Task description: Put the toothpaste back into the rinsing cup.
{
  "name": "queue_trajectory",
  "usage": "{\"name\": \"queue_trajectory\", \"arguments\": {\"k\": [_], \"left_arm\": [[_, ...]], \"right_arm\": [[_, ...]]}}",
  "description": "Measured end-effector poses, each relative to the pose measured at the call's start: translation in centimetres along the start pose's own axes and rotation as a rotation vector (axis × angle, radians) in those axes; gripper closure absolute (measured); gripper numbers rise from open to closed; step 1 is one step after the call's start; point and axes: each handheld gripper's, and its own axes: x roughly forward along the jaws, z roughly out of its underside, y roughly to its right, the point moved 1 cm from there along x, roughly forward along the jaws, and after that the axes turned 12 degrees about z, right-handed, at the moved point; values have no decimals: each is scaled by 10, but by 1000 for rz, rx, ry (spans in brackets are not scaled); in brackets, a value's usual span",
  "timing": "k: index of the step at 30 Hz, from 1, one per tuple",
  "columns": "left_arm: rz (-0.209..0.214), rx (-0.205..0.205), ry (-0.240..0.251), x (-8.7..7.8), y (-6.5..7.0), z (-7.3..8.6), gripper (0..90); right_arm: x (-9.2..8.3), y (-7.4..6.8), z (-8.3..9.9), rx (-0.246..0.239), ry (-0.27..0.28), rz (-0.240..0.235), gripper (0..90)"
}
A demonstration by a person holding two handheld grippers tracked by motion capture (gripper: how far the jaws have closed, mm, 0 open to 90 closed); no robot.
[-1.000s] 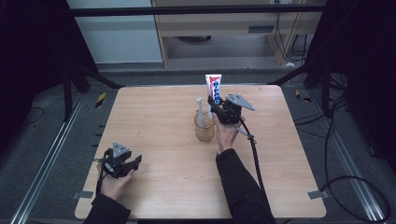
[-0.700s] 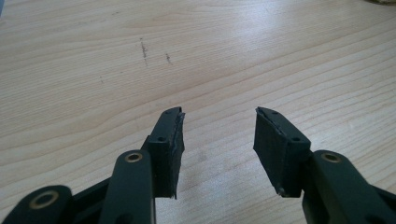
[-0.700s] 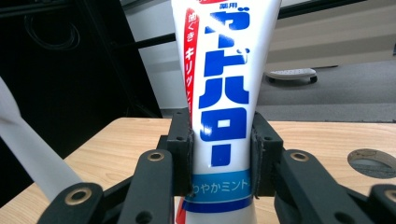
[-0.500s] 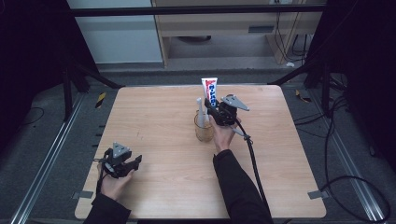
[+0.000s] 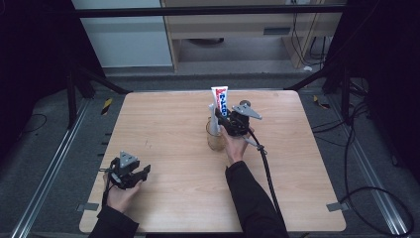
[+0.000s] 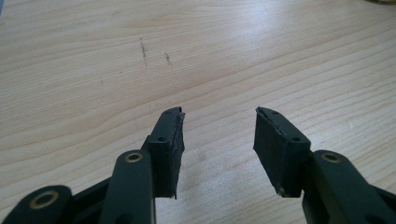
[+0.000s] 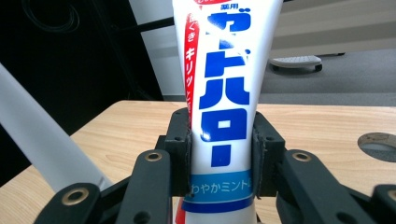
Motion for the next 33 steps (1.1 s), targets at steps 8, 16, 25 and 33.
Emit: {"name": "queue_trajectory", "arguments": {"k": [8,16,25,33], "left_arm": [[0,2,-2,0,0,0,514],[-1,2,-3,1,0,0,513],[-1,3,-3,0,0,0,514],[-1,4,-3,1,1,0,514]], "right_arm": [[0,2,0,-5,-21,-11,641],[-1,3,0,-19,-42,-17,624],[0,3,1,-42,-54,-14,615],[-3,1,1,-79,-66,-36,595]]}}
